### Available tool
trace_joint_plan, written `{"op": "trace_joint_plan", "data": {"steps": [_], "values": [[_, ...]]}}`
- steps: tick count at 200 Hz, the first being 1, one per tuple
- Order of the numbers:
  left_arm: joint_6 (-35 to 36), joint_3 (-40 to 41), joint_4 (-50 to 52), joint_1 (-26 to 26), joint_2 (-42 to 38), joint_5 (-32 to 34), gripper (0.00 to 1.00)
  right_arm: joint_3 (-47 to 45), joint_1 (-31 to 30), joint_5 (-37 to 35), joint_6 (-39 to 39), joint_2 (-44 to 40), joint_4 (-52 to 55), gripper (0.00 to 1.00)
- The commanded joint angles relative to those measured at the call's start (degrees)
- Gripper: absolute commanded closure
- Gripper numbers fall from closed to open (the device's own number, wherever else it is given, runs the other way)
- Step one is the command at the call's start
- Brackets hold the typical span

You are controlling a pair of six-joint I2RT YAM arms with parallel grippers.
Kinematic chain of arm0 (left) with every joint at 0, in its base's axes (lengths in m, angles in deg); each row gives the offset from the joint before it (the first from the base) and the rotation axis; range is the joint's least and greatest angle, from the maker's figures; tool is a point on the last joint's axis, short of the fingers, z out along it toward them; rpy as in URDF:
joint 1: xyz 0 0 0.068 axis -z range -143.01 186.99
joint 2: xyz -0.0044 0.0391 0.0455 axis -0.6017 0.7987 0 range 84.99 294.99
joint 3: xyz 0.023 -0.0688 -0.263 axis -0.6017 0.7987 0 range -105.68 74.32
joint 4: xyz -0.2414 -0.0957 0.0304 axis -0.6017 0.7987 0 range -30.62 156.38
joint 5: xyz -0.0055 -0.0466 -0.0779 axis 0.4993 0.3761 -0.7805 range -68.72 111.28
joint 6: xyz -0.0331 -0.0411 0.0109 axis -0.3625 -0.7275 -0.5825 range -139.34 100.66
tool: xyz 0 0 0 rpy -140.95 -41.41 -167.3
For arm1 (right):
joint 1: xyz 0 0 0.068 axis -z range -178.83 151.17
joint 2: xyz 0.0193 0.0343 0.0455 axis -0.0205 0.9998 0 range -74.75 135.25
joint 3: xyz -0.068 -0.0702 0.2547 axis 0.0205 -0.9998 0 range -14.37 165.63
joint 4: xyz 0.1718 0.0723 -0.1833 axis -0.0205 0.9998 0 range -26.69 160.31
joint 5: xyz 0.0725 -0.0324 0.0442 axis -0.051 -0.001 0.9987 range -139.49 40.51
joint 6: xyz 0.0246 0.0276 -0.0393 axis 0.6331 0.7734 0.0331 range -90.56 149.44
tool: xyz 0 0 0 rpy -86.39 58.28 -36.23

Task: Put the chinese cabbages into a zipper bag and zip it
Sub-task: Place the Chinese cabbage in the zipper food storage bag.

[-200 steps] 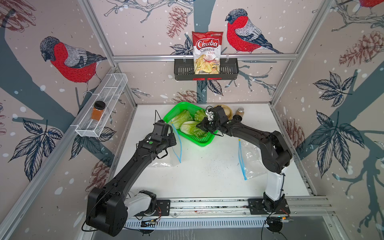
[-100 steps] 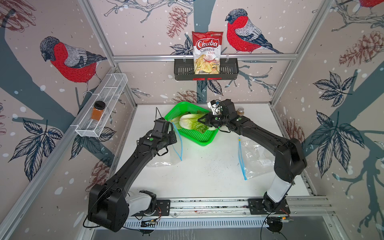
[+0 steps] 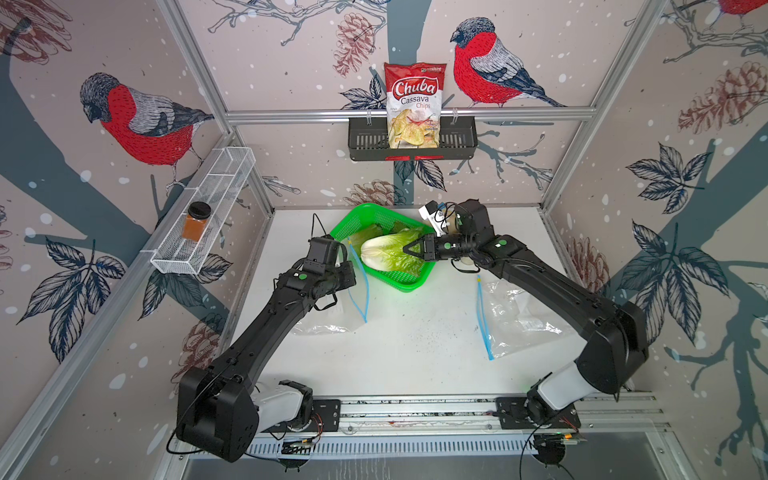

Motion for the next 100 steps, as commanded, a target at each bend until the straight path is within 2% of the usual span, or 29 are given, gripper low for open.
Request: {"op": "trace_joint_plan", "data": {"steps": [1,58,100], "values": [[-1.4,0.1,-0.8,-0.1,-0.7,-2.1,0.99,0.2,-1.3,1.9,-4.2,-0.3,1.1,0.98],[-2.4,-0.5,1.6,-0.1,-3.8,-1.2,1.00,-0.1,-4.9,1.5,-5.6,2.1,0.9,0.98],[-1.3,-4.4,4.5,-0.1,-4.5,0.7,1.00,0.4,-5.9,-6.7,-9.8,1.4,7.1,0.99]]}}
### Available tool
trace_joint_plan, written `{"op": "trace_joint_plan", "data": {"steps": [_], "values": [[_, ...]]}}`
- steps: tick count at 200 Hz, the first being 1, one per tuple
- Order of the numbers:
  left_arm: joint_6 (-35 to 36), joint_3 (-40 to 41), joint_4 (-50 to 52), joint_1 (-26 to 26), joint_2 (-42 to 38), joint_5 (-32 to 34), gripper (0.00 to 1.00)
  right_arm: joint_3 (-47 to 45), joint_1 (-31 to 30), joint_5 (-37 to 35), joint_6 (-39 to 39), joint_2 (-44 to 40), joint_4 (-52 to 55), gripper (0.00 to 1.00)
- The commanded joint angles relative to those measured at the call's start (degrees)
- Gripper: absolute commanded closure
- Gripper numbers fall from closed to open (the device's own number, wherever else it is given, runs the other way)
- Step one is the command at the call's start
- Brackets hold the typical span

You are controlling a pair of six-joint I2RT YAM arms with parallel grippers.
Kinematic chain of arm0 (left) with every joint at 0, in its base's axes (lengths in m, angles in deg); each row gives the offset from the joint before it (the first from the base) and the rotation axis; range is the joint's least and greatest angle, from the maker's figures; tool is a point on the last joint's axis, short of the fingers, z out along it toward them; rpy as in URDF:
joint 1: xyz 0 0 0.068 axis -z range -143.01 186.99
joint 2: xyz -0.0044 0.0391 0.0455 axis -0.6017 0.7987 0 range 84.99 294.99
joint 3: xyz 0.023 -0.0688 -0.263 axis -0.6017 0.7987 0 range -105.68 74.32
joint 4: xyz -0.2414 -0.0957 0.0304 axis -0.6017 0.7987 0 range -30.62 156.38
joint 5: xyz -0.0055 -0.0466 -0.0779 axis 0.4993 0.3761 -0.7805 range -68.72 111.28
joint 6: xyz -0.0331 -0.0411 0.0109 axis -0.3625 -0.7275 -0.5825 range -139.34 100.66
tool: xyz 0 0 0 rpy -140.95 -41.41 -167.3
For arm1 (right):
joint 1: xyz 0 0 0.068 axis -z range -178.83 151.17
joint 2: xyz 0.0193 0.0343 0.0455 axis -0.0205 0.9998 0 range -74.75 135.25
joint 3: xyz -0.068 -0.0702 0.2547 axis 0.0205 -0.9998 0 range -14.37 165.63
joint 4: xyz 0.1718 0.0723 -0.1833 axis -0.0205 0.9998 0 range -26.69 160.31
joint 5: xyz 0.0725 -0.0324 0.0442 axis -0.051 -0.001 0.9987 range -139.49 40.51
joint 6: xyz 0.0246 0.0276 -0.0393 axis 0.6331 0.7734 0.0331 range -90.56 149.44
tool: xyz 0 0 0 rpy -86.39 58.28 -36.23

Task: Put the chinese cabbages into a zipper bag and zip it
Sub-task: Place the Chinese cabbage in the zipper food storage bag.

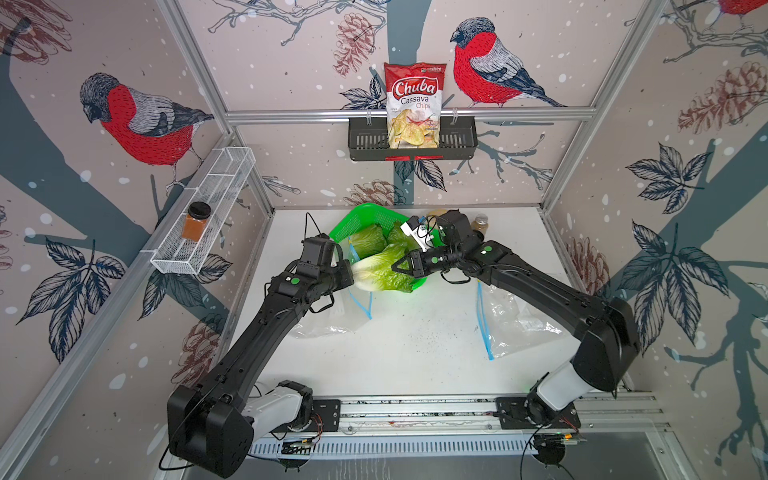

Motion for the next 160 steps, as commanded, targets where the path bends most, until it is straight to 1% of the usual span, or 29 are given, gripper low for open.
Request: {"op": "trace_joint_plan", "data": {"steps": [1,15,33,49,73,89,116,138,150,160], "values": [[1.2,-2.0,1.6,-0.2,-0.3,1.5,1.00,0.5,-0.5,-4.9,-3.7,-0.6,3.3,0.99],[1.3,-3.0,2.3,-0.1,0.1,1.2,1.00,1.8,-1.6,-8.2,-6.1,-0.8,6.0,0.99],[1.6,-3.5,1.6,-0.1,0.5,-0.8,1.00,3.8,-2.9,-8.3,-8.7,-0.2,8.1,0.99],[1.8,-3.7,0.7,-0.1,1.1,-2.5,1.00,5.0,-4.0,-6.8,-9.2,-0.4,7.4,0.98],[1.8,-5.1,0.9,0.0,2.4,-4.3,1.00,6.3,-5.5,-8.5,-9.7,-0.4,5.2,0.98],[1.1,-5.8,1.0,-0.1,2.5,-4.4,1.00,6.6,-6.5,-10.1,-11.0,1.9,5.1,0.98],[0.8,-6.5,0.8,-0.1,2.7,-4.2,1.00,8.8,-7.4,-11.9,-13.7,5.7,8.8,0.98],[0.6,-6.5,-0.4,-0.1,2.4,-4.6,1.00,7.3,-7.6,-11.2,-14.2,4.7,6.0,0.98],[-1.1,-5.5,-2.1,-0.1,1.9,-5.9,1.00,7.7,-7.4,-10.0,-13.9,4.6,3.5,0.97],[-2.7,-4.6,-3.2,0.0,1.5,-7.0,1.00,7.9,-7.2,-9.1,-12.2,4.8,0.1,0.97]]}}
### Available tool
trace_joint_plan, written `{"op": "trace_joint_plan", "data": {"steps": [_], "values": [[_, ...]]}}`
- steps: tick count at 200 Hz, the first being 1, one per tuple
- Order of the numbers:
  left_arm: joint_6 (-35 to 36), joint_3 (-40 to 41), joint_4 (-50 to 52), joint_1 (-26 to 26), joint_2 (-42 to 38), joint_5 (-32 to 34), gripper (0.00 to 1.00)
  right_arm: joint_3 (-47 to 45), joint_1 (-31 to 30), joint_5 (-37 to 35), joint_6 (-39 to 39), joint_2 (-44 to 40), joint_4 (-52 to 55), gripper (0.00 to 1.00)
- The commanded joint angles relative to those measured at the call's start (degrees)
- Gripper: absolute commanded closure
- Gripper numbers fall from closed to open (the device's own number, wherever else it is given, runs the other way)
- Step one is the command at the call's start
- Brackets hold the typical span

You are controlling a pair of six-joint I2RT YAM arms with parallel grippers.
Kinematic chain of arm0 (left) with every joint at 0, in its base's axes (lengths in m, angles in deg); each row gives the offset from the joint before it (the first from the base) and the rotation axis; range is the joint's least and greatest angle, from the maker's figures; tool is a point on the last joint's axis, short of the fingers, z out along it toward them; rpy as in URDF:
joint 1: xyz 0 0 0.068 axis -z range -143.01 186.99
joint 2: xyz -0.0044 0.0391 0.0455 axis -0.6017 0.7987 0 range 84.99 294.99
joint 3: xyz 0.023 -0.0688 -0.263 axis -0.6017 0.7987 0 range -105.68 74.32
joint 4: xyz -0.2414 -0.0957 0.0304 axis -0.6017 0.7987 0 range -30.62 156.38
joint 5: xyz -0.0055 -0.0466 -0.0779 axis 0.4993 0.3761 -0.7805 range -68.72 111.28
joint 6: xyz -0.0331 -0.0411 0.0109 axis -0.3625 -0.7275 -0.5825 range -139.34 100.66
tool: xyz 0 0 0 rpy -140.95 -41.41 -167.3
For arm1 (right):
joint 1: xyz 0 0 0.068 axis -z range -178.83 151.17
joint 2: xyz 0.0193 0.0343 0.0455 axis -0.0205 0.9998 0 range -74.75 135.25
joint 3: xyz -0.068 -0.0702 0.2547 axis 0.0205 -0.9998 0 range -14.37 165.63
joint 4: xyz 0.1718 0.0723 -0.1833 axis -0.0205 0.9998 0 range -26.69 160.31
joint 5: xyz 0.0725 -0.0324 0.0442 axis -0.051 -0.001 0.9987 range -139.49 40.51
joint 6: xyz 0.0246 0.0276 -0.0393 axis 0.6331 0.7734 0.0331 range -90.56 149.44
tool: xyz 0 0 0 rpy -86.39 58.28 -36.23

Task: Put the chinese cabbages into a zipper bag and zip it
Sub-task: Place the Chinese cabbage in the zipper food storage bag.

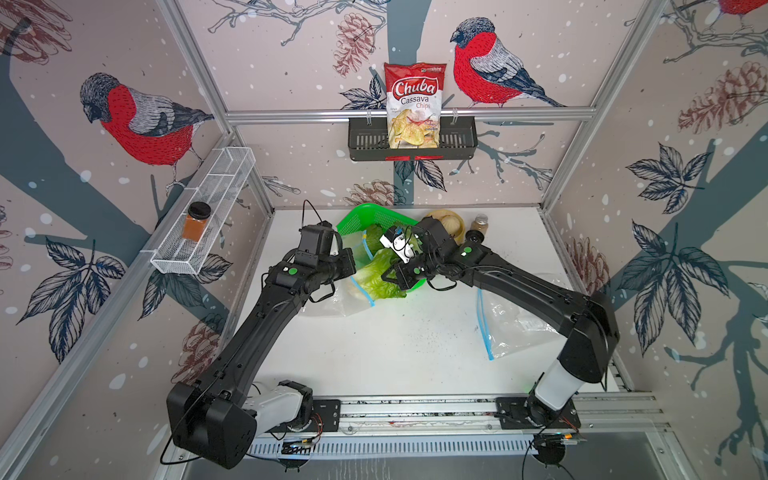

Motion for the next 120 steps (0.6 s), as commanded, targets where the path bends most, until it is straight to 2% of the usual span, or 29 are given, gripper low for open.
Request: {"op": "trace_joint_plan", "data": {"steps": [1,19,55,87,110,120], "values": [[-3.2,1.3,-3.9,0.0,-0.9,-2.9,1.00,0.3,0.2,1.9,0.6,-0.3,-7.8,0.97],[-5.0,2.2,-4.3,-0.1,-2.1,-3.1,1.00,1.2,0.5,2.2,4.9,2.0,-11.8,0.97],[-6.4,2.1,-4.4,-0.1,-3.4,-2.0,1.00,5.6,-1.4,0.9,-0.4,7.2,-3.9,0.97],[-8.1,2.6,-6.8,-0.1,-3.2,-3.7,1.00,5.3,-1.2,3.8,2.3,6.9,-9.4,0.95],[-8.5,2.7,-6.6,-0.1,-3.4,-3.8,1.00,5.7,0.8,9.4,8.9,8.3,-15.1,0.94],[-8.5,3.1,-6.6,-0.1,-3.7,-3.5,1.00,6.1,0.7,8.2,8.7,8.8,-14.7,0.94]]}}
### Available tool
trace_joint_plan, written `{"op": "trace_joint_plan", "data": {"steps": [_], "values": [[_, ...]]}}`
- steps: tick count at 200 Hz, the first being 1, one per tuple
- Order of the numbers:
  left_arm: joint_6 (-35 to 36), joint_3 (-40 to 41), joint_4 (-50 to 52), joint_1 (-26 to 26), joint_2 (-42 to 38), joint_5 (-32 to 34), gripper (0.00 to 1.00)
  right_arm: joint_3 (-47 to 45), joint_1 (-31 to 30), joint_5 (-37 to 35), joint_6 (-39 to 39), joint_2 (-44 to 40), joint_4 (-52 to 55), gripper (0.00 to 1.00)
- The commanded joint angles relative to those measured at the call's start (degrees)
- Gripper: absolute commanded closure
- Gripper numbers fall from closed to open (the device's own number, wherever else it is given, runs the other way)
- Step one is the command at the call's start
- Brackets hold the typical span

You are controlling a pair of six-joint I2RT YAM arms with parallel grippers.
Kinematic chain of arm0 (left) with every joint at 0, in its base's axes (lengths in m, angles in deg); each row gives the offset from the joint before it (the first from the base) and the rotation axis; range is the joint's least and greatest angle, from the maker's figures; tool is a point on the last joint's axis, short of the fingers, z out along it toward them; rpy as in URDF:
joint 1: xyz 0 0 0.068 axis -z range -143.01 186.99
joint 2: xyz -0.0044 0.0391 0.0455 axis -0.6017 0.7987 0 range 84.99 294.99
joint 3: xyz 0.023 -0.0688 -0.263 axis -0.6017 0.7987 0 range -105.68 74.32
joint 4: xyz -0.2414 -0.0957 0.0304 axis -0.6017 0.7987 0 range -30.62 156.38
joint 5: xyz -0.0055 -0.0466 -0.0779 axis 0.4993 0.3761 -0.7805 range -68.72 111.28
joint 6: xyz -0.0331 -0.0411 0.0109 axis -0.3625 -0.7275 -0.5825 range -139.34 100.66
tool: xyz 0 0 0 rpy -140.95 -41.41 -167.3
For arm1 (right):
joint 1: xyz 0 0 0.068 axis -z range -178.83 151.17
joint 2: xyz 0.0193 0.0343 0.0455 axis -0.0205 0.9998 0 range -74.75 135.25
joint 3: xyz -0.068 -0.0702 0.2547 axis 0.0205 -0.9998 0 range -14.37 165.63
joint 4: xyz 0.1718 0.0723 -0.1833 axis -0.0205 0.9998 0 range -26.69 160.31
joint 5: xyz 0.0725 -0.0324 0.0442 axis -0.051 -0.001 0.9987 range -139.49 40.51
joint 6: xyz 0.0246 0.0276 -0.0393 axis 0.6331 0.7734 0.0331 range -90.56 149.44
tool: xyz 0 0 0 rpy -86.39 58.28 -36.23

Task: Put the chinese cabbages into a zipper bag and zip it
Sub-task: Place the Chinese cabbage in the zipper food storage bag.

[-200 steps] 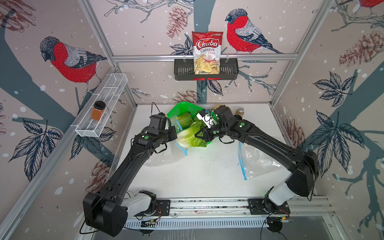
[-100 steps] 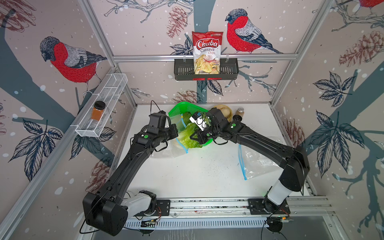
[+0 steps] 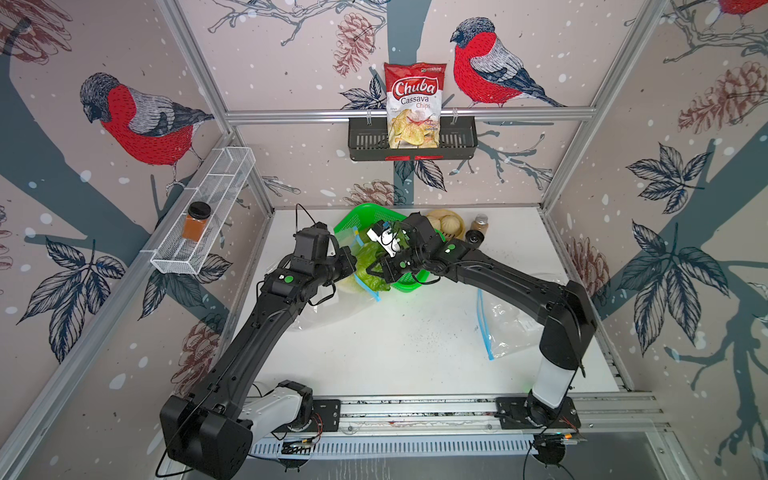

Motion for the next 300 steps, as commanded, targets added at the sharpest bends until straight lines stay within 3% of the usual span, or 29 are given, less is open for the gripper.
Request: {"op": "trace_joint_plan", "data": {"steps": [1,20,47,76,122,153,178,207,225,273,300], "values": [[-0.5,0.6,-2.0,-0.1,-0.4,-1.0,1.00,1.1,0.8,2.8,4.1,1.1,-6.0,0.94],[-0.6,0.8,-1.9,-0.2,-0.3,-0.8,1.00,2.0,-0.6,-2.5,-1.9,2.5,0.0,0.94],[0.5,0.9,-5.2,-0.2,0.4,-1.1,1.00,-0.8,-1.1,-0.9,-6.2,1.5,2.9,0.93],[1.6,-1.5,-5.4,-0.4,3.4,-4.3,1.00,-3.4,-1.6,-2.4,-7.2,-0.9,-0.1,0.92],[-1.0,1.9,-10.2,-0.4,1.6,-7.7,1.00,-3.0,-1.6,-0.7,-5.0,0.5,-5.0,0.91],[-1.8,2.2,-10.1,-0.4,1.7,-9.4,1.00,-1.8,-0.9,-1.5,-5.6,2.6,-1.9,0.90],[-2.1,0.7,-7.5,-0.4,2.3,-7.5,1.00,-5.2,-0.3,-0.2,-2.7,0.3,-8.9,0.82],[-6.4,1.3,-9.0,-0.4,0.6,-6.3,1.00,-3.3,-0.3,3.8,-1.1,2.3,-9.5,0.72],[-8.6,2.3,-10.3,-0.4,-1.1,-4.3,1.00,-3.8,-0.3,5.4,-1.3,2.6,-9.2,0.60],[-9.6,3.8,-9.6,-0.6,-3.8,0.5,1.00,-3.2,1.7,4.7,-0.5,-2.1,-5.7,0.47],[-7.9,2.3,-6.4,-1.0,-3.5,2.0,1.00,-4.1,2.8,1.0,2.5,-5.9,-1.3,0.42]]}}
